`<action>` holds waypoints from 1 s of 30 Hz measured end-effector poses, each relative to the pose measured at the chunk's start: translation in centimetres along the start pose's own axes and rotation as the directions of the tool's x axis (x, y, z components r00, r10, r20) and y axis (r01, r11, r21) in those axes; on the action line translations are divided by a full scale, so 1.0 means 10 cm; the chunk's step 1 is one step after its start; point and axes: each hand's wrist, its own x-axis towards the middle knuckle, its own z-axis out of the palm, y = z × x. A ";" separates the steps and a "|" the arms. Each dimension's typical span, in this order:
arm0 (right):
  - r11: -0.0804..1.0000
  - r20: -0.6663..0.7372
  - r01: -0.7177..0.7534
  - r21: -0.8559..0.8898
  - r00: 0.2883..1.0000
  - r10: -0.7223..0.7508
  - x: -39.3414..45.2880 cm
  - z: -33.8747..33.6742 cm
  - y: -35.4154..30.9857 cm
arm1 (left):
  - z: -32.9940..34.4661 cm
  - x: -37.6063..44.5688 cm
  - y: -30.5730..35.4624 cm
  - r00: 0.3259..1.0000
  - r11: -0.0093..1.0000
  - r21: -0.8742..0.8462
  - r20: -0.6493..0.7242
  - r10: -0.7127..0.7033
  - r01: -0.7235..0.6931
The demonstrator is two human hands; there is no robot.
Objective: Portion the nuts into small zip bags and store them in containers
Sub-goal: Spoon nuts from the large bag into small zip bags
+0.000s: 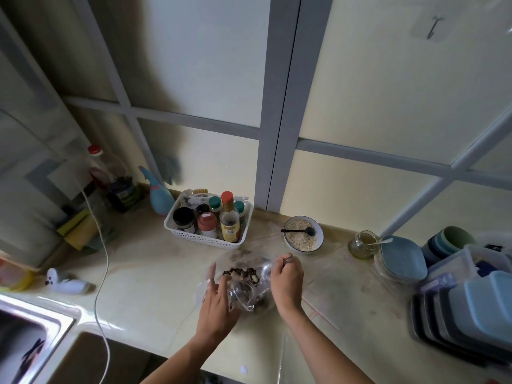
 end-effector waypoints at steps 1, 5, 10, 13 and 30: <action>1.000 0.004 0.023 -0.013 1.000 -0.023 0.00 0.02 0.01 | 0.00 0.02 -0.02 1.000 1.000 -0.006 -0.003 0.011 -0.011; 0.993 0.041 0.097 -0.067 0.995 -0.095 -0.06 0.14 -0.04 | 0.08 0.09 -0.16 0.999 0.999 0.004 0.033 -0.044 0.043; 0.991 0.071 0.127 -0.049 0.990 -0.123 -0.17 0.36 -0.15 | 0.07 0.13 -0.16 0.999 1.000 0.024 0.047 0.004 -0.005; 0.982 0.133 0.184 -0.050 0.975 -0.176 -0.23 0.44 -0.19 | 0.06 0.14 -0.17 0.997 0.997 0.033 0.036 0.062 -0.063; 0.780 0.126 -0.501 0.374 0.861 0.493 0.17 -0.08 0.06 | 0.21 0.27 -0.27 0.946 0.974 0.002 0.240 -0.219 0.225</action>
